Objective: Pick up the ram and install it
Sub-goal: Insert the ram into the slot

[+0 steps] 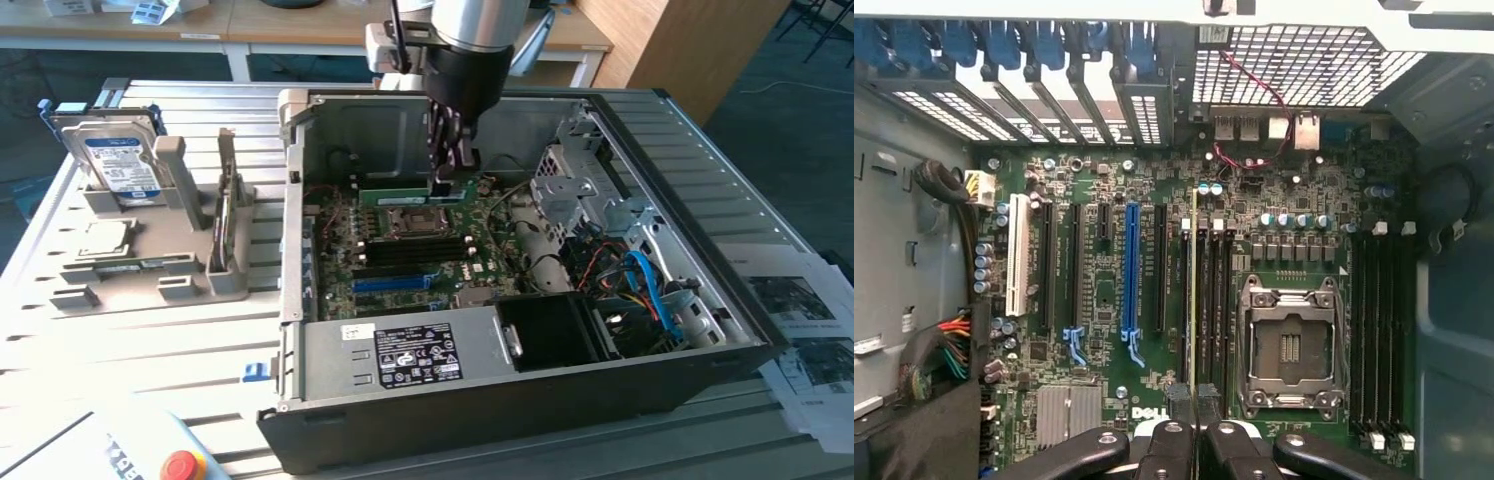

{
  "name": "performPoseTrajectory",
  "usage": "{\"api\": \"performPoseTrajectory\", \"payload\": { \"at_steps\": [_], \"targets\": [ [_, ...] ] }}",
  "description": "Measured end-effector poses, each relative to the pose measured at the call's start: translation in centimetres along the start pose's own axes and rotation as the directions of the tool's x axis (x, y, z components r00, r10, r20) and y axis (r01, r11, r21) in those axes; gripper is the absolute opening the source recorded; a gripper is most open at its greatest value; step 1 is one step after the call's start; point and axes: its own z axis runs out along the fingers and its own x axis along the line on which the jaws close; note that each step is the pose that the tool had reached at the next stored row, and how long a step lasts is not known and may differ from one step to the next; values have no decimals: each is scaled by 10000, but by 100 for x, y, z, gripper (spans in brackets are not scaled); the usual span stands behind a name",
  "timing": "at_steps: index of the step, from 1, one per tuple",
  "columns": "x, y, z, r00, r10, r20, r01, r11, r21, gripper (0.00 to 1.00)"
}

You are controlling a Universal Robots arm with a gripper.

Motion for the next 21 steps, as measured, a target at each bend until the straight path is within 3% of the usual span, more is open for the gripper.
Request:
{"api": "performPoseTrajectory", "payload": {
  "at_steps": [7, 21],
  "targets": [
    [-1, -3, 66, 10000, 0, 1, 0, 10000, 1, 12],
    [-2, -4, 101, 10000, 0, 0, 0, 10000, 22, 12]
  ]
}}
